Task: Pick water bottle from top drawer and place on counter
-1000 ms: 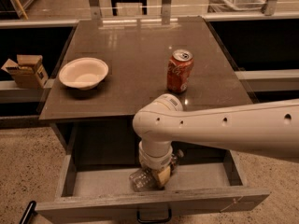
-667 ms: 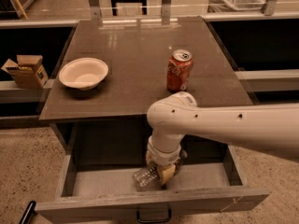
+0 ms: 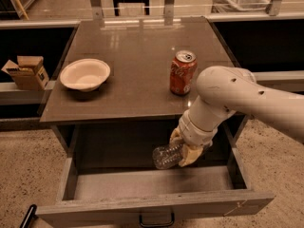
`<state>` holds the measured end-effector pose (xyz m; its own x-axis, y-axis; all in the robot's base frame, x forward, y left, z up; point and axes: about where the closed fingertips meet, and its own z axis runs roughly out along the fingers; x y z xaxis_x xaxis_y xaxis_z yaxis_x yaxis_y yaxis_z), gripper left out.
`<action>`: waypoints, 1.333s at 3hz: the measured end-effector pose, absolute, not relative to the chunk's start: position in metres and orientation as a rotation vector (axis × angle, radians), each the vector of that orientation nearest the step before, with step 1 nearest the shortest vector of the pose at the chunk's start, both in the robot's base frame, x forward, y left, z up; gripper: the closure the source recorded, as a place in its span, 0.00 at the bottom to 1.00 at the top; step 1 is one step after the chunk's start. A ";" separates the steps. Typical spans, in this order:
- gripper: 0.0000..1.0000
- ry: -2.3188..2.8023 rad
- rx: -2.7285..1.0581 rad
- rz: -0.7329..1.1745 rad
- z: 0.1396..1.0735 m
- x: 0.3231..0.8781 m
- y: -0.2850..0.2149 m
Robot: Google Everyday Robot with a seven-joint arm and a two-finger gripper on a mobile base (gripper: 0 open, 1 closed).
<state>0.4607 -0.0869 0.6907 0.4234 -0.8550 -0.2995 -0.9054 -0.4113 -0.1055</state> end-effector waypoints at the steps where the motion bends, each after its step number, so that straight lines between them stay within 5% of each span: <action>1: 1.00 1.536 -2.429 0.290 0.691 0.461 -0.087; 4: 1.00 1.489 -2.324 -0.202 0.805 0.477 -0.164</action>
Offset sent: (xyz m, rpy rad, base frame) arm 0.0373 -0.0482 0.1001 -0.0370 -0.4037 0.0220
